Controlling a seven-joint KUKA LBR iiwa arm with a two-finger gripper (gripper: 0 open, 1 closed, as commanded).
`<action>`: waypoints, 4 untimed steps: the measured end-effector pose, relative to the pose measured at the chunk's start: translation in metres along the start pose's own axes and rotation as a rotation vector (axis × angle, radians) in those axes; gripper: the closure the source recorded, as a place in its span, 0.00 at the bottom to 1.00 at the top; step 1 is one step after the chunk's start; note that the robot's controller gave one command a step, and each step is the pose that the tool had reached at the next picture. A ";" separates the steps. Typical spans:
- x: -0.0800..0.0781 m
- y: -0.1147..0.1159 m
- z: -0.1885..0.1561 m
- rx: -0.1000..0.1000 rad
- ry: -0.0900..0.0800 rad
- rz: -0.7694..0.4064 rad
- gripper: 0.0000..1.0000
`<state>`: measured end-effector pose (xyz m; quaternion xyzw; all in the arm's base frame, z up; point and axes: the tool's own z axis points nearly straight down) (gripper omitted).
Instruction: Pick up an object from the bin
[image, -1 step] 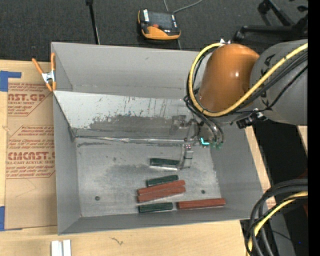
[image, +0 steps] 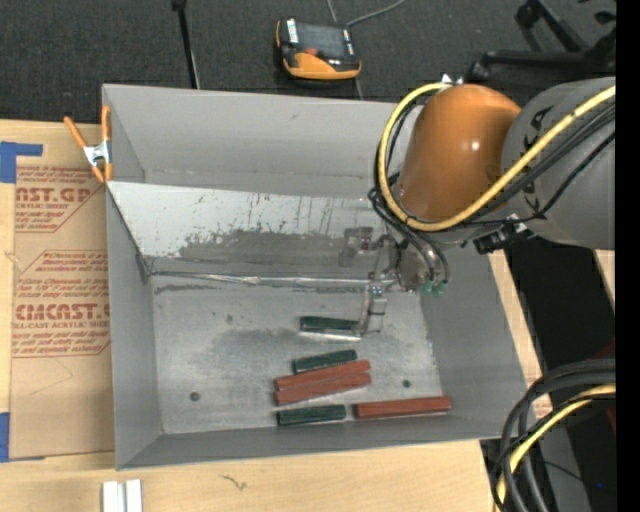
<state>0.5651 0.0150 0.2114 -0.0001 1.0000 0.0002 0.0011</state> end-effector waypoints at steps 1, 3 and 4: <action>-0.005 0.005 0.071 0.000 -0.005 -0.003 0.00; 0.028 0.020 0.084 -0.001 0.002 0.092 0.00; 0.046 0.029 0.119 0.000 0.001 -0.018 0.00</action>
Offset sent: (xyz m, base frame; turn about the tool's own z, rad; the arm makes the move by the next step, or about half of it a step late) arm -0.0654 0.0399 -0.0695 -0.0961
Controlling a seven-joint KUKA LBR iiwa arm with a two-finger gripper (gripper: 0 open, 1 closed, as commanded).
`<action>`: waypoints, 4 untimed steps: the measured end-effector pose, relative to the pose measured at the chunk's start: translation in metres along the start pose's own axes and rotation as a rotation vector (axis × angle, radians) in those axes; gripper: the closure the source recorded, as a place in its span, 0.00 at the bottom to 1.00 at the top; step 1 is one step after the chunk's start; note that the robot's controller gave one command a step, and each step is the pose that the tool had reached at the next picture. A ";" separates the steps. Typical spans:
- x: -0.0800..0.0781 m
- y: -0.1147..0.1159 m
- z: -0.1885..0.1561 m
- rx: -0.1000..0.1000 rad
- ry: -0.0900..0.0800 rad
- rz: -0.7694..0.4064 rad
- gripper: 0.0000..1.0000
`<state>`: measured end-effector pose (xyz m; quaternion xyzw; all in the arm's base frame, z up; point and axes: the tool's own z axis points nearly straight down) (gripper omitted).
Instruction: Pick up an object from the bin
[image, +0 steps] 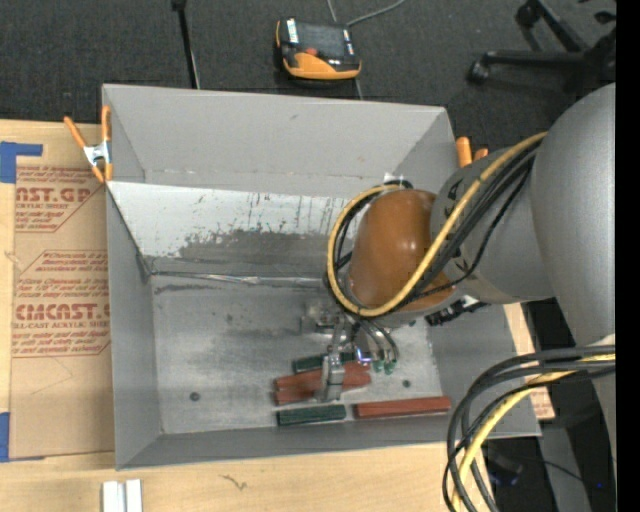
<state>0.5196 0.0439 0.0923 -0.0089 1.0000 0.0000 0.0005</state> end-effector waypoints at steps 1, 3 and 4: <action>0.008 0.008 0.019 0.001 -0.007 -0.182 1.00; 0.008 0.008 0.016 0.000 -0.006 -0.183 1.00; 0.011 0.008 0.005 0.000 0.005 -0.183 1.00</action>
Offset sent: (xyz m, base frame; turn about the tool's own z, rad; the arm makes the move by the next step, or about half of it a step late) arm 0.0000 0.0000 0.0000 0.0000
